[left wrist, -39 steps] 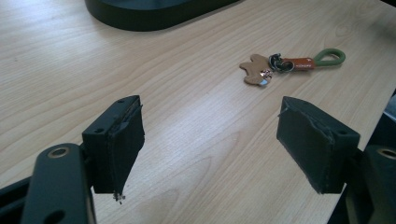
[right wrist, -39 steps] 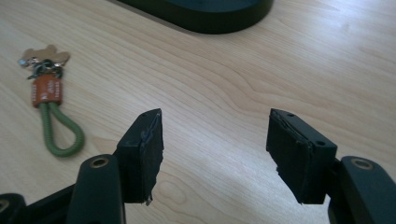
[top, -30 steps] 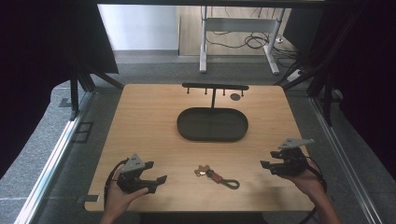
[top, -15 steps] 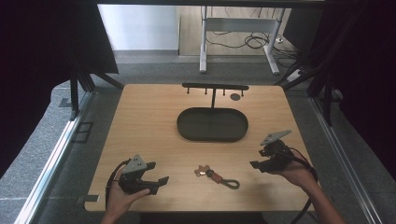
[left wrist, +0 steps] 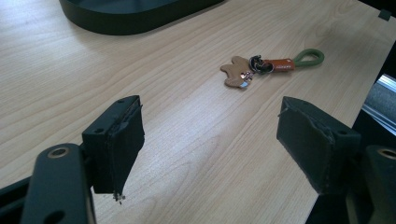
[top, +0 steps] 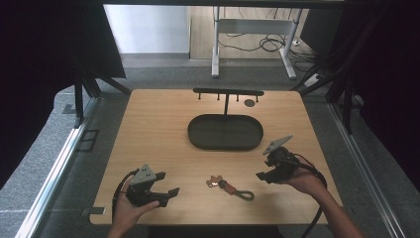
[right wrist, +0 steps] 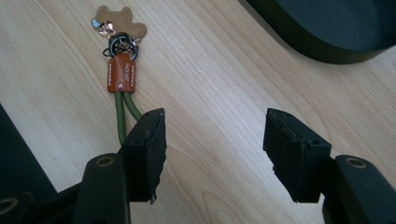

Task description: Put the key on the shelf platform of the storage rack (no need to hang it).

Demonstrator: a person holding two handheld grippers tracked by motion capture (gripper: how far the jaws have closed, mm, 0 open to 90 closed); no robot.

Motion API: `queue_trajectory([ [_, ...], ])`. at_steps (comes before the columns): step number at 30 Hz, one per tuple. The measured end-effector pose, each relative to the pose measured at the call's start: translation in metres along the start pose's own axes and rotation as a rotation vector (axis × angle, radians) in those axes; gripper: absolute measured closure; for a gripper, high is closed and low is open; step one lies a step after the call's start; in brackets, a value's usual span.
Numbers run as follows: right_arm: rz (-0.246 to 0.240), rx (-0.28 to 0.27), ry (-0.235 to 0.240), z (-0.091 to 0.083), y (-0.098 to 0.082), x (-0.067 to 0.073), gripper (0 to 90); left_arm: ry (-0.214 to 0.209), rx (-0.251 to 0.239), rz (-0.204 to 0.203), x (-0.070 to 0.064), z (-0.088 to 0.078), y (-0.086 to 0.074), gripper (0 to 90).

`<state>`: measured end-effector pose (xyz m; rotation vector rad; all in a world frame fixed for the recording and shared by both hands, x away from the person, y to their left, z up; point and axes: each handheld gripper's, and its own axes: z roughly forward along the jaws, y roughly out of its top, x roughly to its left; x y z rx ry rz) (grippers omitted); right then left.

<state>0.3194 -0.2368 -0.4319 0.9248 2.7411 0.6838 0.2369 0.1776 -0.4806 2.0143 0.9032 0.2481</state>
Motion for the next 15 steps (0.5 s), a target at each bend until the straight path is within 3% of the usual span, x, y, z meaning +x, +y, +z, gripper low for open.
queue_trajectory([
  [15,-0.061,0.067,0.033,0.021,0.02,0.015,40.3,0.001,-0.008,0.005,-0.001,-0.002,0.001,23.2],
])
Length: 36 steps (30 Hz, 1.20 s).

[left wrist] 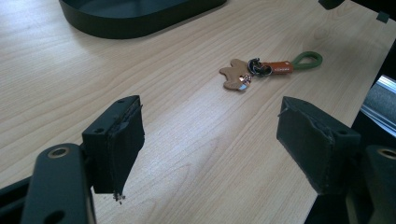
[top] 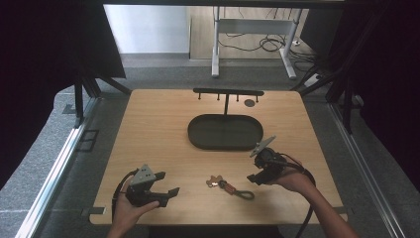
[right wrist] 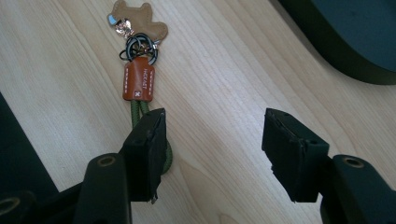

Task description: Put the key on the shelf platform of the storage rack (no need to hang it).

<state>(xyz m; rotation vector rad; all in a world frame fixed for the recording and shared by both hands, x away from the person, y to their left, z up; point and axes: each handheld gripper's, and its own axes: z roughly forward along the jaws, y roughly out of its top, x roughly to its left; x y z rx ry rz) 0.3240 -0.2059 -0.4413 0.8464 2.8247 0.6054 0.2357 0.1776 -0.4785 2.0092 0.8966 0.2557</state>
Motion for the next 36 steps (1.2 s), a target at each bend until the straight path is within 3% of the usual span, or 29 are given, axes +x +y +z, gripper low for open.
queue_trajectory([
  [22,-0.06,0.049,0.048,0.021,0.015,0.016,43.9,-0.001,-0.005,0.006,-0.003,-0.002,0.002,23.5],
  [36,-0.074,0.075,0.081,0.034,0.021,0.024,46.6,-0.003,-0.004,0.008,-0.004,-0.002,0.002,23.5],
])
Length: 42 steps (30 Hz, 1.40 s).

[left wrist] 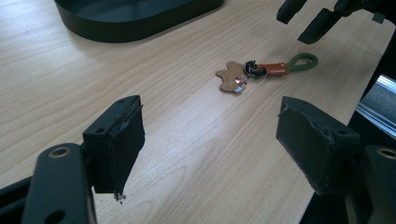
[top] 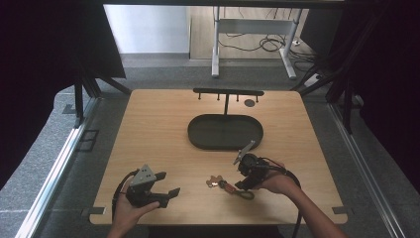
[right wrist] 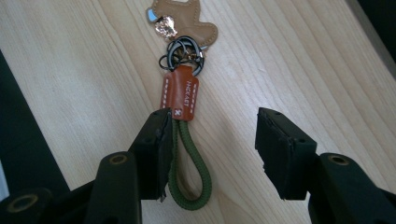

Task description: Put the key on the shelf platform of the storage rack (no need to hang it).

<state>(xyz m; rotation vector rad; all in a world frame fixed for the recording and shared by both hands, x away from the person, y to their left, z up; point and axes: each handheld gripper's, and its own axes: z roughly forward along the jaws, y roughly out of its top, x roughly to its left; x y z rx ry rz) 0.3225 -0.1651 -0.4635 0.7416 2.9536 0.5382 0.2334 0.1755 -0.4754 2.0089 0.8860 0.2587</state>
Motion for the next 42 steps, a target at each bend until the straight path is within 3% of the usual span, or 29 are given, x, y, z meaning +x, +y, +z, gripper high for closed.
queue_trajectory([
  [19,-0.047,0.039,0.022,0.023,0.016,0.011,47.3,0.002,-0.007,0.0,0.001,-0.002,0.0,23.6],
  [26,-0.049,0.066,0.022,0.039,0.017,0.013,48.5,0.005,-0.008,0.0,0.001,-0.003,0.0,23.5],
  [42,-0.045,0.094,0.012,0.05,0.019,0.015,56.2,0.012,-0.011,-0.002,0.003,-0.005,-0.001,23.5],
])
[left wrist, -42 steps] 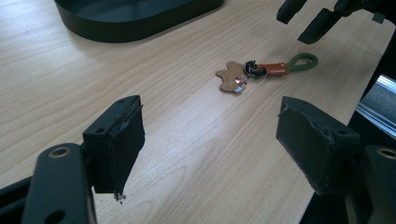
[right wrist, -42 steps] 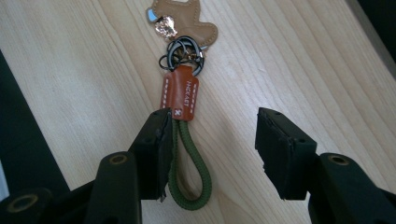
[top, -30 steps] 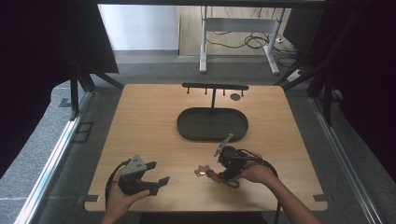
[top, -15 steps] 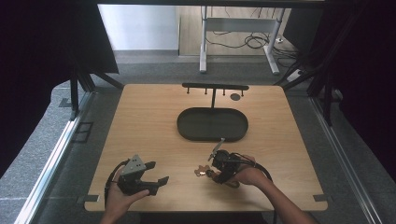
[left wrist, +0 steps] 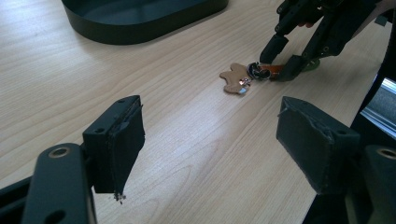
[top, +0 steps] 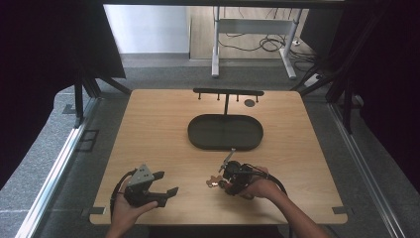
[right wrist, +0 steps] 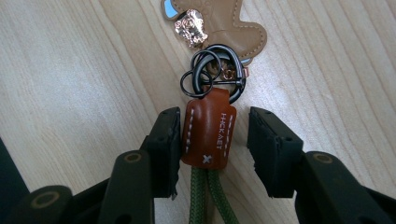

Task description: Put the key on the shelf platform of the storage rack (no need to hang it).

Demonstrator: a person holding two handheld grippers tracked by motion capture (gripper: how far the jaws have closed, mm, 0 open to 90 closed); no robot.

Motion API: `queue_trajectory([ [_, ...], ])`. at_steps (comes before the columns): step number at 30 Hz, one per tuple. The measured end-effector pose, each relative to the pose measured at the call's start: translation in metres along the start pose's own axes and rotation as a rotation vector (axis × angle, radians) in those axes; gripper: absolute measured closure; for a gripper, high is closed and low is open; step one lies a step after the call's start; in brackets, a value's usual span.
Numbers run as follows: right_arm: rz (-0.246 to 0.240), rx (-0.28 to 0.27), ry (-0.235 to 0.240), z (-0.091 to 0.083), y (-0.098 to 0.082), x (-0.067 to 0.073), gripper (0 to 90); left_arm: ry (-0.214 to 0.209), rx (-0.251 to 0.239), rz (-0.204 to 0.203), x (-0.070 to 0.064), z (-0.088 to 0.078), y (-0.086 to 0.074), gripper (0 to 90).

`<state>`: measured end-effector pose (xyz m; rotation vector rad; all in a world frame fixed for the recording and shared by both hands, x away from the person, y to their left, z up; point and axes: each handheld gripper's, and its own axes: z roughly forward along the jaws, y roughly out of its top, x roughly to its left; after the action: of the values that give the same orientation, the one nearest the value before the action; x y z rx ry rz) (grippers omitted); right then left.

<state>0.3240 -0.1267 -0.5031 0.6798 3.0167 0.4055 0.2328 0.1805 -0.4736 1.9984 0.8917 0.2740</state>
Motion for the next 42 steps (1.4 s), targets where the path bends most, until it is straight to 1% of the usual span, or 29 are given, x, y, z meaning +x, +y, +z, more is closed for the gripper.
queue_trajectory([
  [4,-0.007,0.005,-0.026,0.0,0.0,0.001,64.1,0.001,0.0,0.0,0.0,0.0,0.0,23.5],
  [5,-0.005,0.006,-0.027,-0.001,0.0,0.0,64.8,0.001,0.001,-0.001,0.0,0.0,0.0,23.5],
  [14,-0.003,0.009,-0.024,-0.001,0.0,0.0,66.3,0.001,0.0,0.001,0.0,0.0,0.0,23.5],
  [18,0.014,0.005,-0.007,-0.002,-0.001,-0.003,66.7,0.002,-0.002,-0.001,0.0,0.0,0.0,23.5],
  [20,0.027,-0.021,0.009,-0.007,-0.001,-0.005,66.8,0.002,-0.004,-0.002,0.001,0.0,0.0,23.5],
  [22,0.029,-0.042,0.022,-0.012,-0.001,-0.006,66.9,0.003,-0.004,-0.004,0.001,0.0,0.0,23.6],
  [24,0.038,-0.067,0.035,-0.021,0.0,-0.007,66.9,0.004,-0.003,-0.004,0.001,0.0,0.0,23.6],
  [25,0.037,-0.076,0.038,-0.024,0.0,-0.007,66.9,0.002,-0.003,-0.003,0.001,0.0,0.0,23.6],
  [26,0.029,-0.096,0.036,-0.032,0.001,-0.007,67.0,0.002,-0.003,-0.001,0.001,0.0,0.0,23.5],
  [27,0.029,-0.096,0.036,-0.032,0.001,-0.007,67.0,0.002,-0.003,-0.001,0.0,0.0,0.0,23.5],
  [28,0.037,-0.101,0.035,-0.036,0.001,-0.006,67.0,0.003,-0.005,0.0,0.0,-0.001,0.001,23.5],
  [30,0.034,-0.131,0.034,-0.046,0.001,-0.006,66.9,0.003,-0.006,0.0,0.0,-0.001,0.001,23.5],
  [32,0.037,-0.135,0.034,-0.048,0.002,-0.006,66.9,0.003,-0.008,-0.001,0.0,-0.002,0.001,23.5],
  [38,0.035,-0.17,0.024,-0.062,0.002,-0.008,66.9,0.005,-0.012,-0.003,0.001,-0.003,0.001,23.6],
  [42,0.036,-0.179,0.023,-0.065,0.002,-0.009,67.0,0.006,-0.012,-0.003,0.001,-0.003,0.001,23.5],
])
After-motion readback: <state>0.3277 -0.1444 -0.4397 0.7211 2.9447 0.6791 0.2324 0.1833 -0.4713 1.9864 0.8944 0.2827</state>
